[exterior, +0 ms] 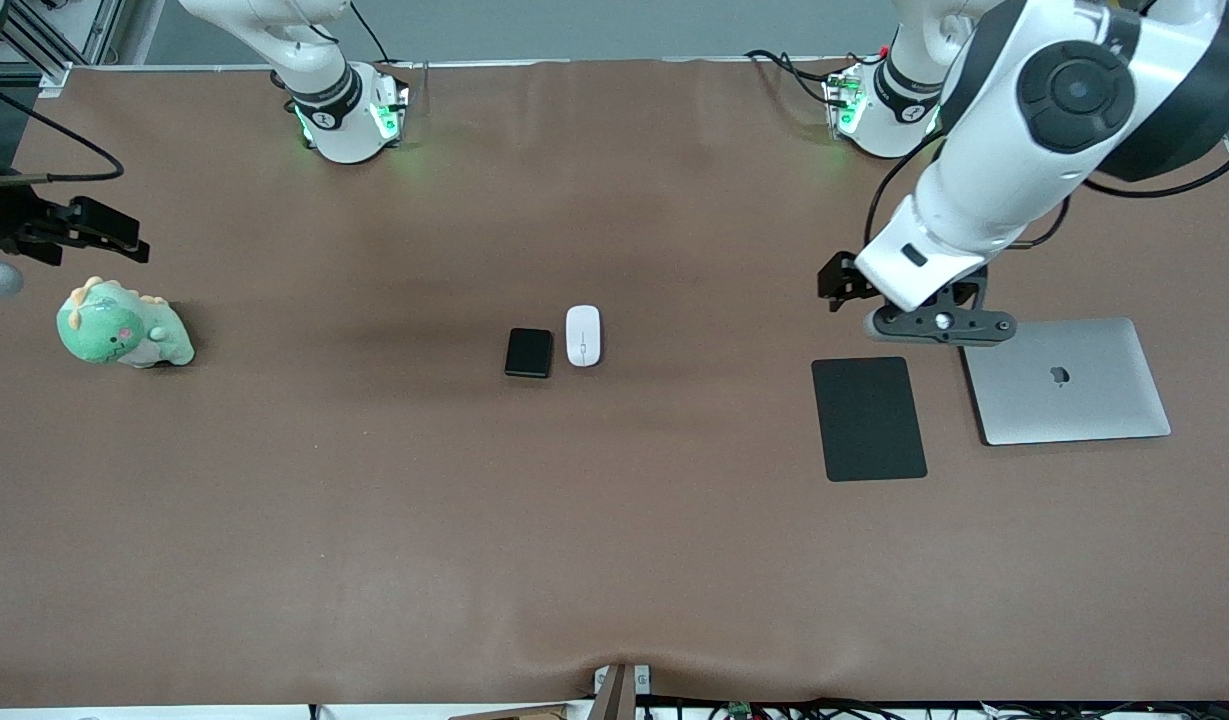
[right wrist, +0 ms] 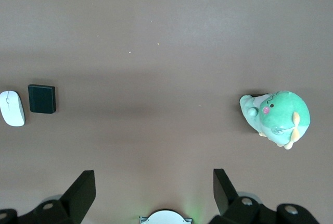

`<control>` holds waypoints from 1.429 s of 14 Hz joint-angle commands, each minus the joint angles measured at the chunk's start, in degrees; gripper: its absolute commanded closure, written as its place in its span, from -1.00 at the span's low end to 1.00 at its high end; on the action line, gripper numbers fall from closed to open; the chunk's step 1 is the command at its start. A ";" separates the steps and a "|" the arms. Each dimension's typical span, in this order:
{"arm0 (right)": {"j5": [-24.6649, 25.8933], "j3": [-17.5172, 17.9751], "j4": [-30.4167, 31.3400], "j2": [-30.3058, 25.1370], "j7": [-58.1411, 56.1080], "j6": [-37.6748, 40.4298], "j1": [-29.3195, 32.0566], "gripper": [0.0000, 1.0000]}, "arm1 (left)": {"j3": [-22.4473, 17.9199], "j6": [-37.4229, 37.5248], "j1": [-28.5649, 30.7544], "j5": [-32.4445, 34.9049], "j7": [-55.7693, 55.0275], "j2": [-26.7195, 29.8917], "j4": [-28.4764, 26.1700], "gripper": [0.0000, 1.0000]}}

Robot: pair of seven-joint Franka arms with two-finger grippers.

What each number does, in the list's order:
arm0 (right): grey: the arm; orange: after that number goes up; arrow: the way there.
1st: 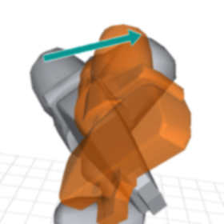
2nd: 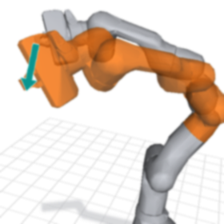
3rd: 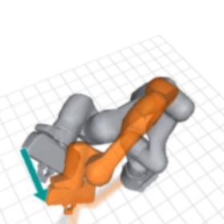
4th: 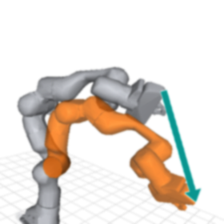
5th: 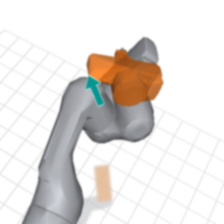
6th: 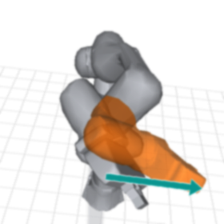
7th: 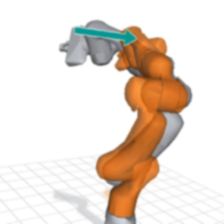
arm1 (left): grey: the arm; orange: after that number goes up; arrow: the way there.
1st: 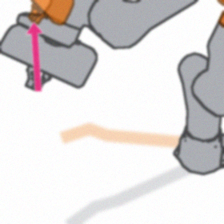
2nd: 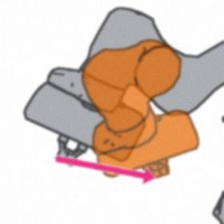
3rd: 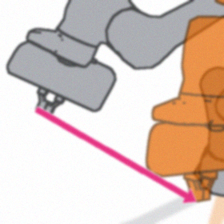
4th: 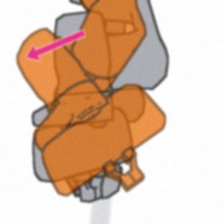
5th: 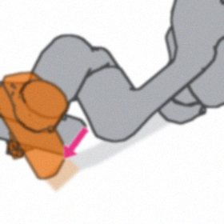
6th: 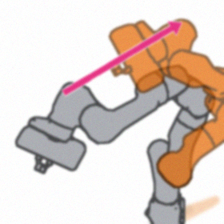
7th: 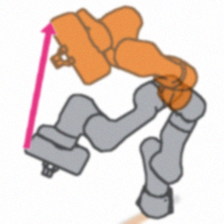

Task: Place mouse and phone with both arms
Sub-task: 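Move the left gripper over the white mouse while the right gripper advances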

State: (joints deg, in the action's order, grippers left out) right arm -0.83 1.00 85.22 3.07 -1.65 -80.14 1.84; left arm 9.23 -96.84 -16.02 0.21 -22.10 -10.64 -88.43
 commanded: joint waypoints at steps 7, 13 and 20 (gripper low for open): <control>-0.23 0.06 -1.11 6.41 -0.81 0.68 -0.43 -1.00 | -0.01 -4.05 -10.95 -1.62 -16.28 -5.44 2.74 -1.00; 0.21 -0.03 -1.02 8.00 -0.80 1.39 -0.71 -1.00 | -0.01 -9.93 -20.09 -1.44 -24.65 -9.83 2.65 -1.00; 0.65 -0.12 -1.28 8.45 -0.02 0.87 -1.23 -1.00 | -0.88 -23.63 -26.87 1.18 -32.56 -20.19 3.17 -1.00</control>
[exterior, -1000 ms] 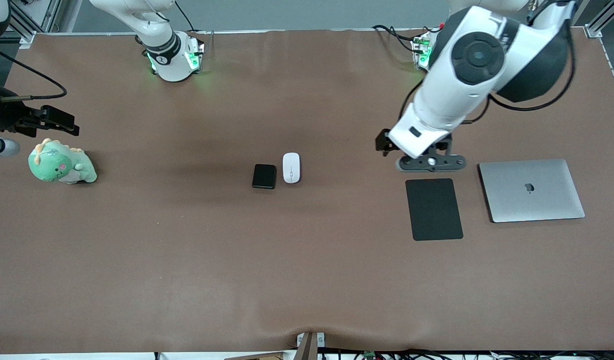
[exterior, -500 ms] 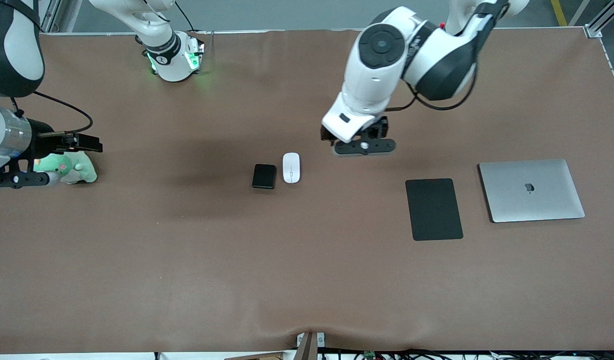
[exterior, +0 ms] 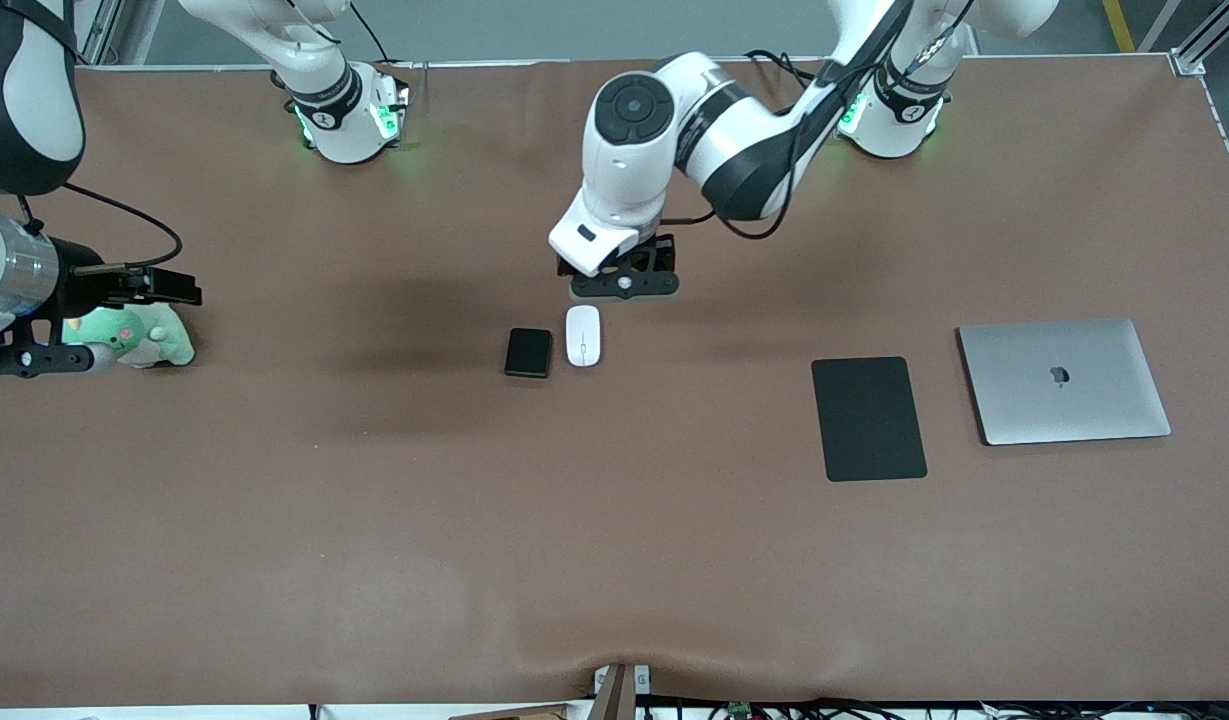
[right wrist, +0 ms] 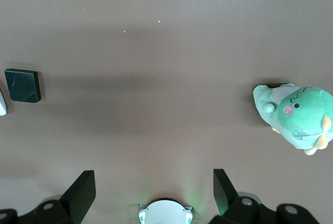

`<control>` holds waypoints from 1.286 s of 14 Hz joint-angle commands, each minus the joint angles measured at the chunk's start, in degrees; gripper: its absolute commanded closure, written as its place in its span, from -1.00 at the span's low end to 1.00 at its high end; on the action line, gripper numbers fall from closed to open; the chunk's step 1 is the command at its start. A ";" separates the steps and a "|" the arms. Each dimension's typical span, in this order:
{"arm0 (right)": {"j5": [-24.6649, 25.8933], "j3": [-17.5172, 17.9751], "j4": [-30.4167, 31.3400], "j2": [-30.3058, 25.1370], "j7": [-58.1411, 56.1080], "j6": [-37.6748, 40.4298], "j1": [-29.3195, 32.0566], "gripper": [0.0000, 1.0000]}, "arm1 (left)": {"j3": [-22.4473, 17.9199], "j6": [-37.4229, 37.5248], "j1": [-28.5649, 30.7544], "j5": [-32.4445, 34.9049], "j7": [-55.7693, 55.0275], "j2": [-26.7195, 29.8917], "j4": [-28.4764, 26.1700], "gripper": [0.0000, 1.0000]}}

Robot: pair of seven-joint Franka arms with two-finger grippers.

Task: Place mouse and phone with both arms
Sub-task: 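Move the left gripper over the white mouse while the right gripper advances, then grasp the white mouse with the left gripper while the right gripper approaches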

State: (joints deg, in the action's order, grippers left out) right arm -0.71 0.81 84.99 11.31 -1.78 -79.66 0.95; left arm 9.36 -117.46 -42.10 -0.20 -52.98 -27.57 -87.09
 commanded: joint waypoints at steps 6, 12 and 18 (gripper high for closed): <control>-4.91 0.16 -0.26 0.29 7.84 1.79 -1.21 -1.00 | -1.10 -5.06 -4.92 8.62 -8.52 -11.45 4.29 -1.00; -6.76 0.16 -0.09 1.52 8.37 1.17 -3.49 -1.00 | -1.19 -7.16 -5.98 11.27 -13.99 -17.86 9.21 -1.00; -7.20 0.16 -0.09 1.79 12.14 1.09 -5.42 -1.00 | -1.63 -11.74 -6.07 11.19 -16.89 -21.21 9.22 -1.00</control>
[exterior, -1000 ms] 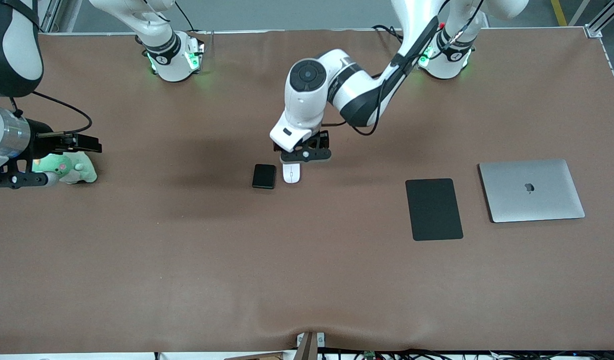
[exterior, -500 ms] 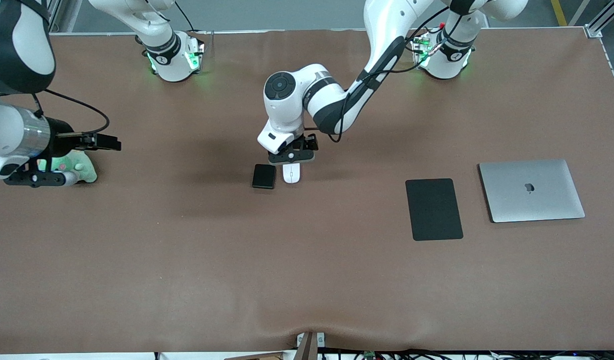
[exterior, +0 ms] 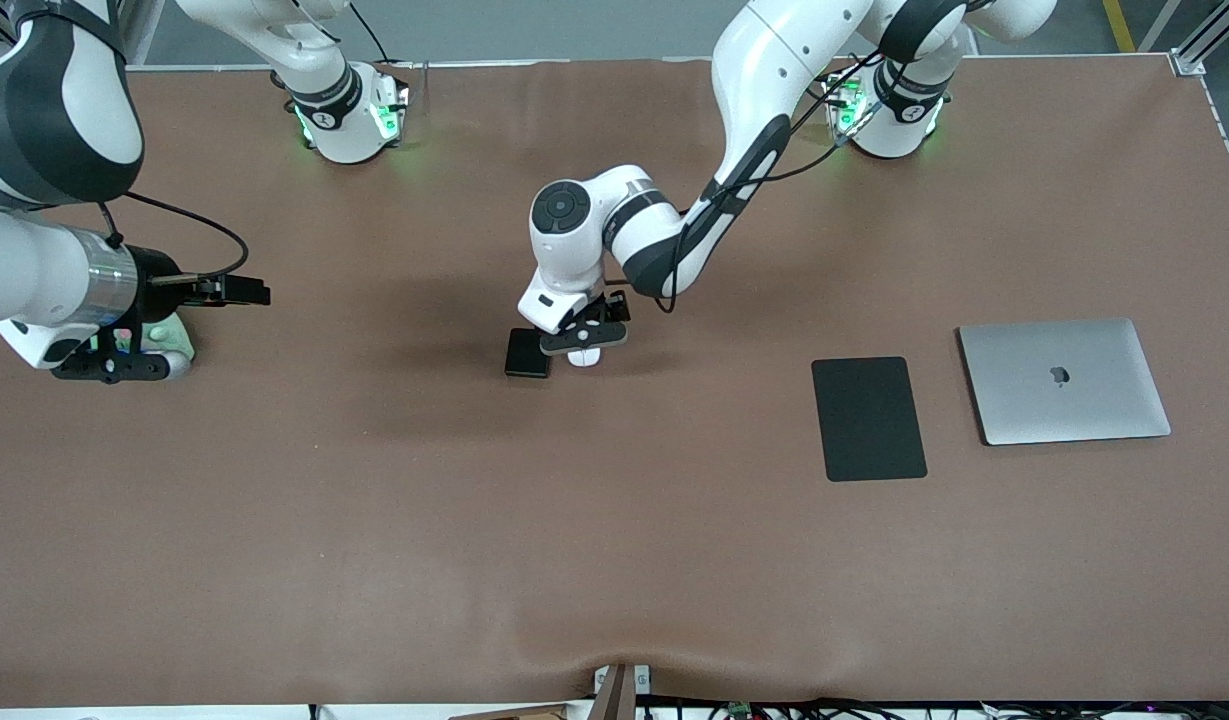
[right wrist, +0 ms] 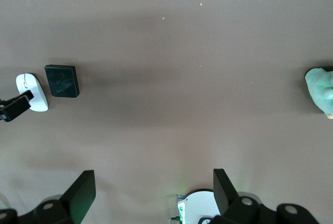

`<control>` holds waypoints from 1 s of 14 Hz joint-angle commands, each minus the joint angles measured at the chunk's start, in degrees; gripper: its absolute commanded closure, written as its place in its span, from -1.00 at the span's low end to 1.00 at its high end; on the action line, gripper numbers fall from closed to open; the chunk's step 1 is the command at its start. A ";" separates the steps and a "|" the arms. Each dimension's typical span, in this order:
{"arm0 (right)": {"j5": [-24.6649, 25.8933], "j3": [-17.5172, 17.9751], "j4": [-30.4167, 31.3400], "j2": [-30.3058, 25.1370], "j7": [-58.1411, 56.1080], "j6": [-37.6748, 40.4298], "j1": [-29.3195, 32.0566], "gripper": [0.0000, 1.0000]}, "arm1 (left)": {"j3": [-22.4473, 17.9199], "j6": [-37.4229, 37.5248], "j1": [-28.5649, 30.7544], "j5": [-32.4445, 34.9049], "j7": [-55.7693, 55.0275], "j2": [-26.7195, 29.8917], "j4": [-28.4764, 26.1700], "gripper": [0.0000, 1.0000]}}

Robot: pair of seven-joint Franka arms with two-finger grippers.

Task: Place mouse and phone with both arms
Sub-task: 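Grasp the white mouse with the left gripper while the right gripper approaches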

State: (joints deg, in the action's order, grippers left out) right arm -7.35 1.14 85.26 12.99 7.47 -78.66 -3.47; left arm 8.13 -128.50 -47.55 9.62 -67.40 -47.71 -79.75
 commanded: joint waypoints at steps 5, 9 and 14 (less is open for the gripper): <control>-1.87 -0.17 -0.36 0.19 4.65 0.08 -1.36 -1.00 | -0.39 -1.75 -0.71 1.36 -4.58 -2.83 1.87 -1.00; -2.58 -0.17 -0.36 0.37 6.24 0.00 -1.89 -1.00 | -0.39 -2.19 -0.97 1.45 -4.67 -3.62 1.96 -1.00; -2.93 -0.17 -0.19 0.63 9.23 -0.09 -3.37 -1.00 | -0.39 -2.81 -1.49 1.45 -4.76 -4.06 1.79 -1.00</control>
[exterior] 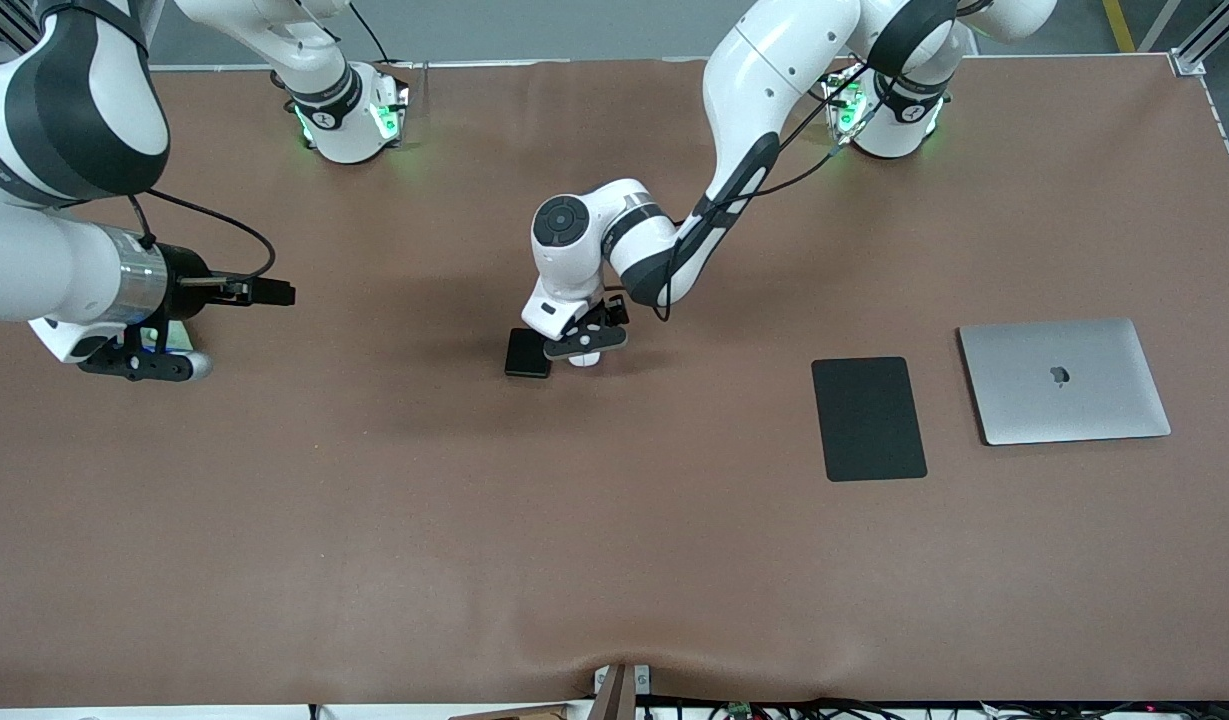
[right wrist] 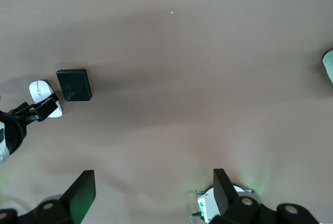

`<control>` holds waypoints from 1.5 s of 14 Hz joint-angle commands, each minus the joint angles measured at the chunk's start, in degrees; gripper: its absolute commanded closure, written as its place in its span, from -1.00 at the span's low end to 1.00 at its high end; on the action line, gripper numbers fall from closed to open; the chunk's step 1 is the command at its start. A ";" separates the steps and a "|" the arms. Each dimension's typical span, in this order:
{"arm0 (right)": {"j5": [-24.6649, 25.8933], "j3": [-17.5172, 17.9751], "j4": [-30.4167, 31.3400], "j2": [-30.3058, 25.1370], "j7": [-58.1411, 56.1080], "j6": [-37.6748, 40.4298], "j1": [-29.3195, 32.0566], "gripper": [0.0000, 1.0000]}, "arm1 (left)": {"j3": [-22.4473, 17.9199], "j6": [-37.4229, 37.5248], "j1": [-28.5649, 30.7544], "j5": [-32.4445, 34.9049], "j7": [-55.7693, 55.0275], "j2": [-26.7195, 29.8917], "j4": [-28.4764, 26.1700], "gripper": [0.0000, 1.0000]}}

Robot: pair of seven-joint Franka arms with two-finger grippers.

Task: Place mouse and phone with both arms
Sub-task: 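Grasp the white mouse with the left gripper while the right gripper approaches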

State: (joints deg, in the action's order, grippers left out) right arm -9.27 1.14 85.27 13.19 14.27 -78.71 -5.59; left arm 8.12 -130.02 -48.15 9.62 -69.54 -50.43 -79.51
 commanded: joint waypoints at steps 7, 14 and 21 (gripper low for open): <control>-1.02 -0.18 0.60 3.59 4.89 -3.99 -3.98 -1.00 | -0.64 -1.29 -1.15 1.98 -2.61 -2.31 1.38 -1.00; -1.19 -0.09 3.32 4.38 8.13 -7.94 -6.53 -1.00 | -1.97 -1.29 -2.47 5.32 -2.79 -2.48 1.20 -0.31; -2.16 -0.18 6.14 4.21 8.84 -10.85 -8.29 -1.00 | -1.97 -0.67 -1.86 5.05 -2.70 -0.73 1.29 0.31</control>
State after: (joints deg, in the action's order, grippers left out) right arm -10.28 1.28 90.05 18.12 21.94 -88.68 -13.24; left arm 6.65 -130.52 -49.80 12.78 -69.57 -51.82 -78.98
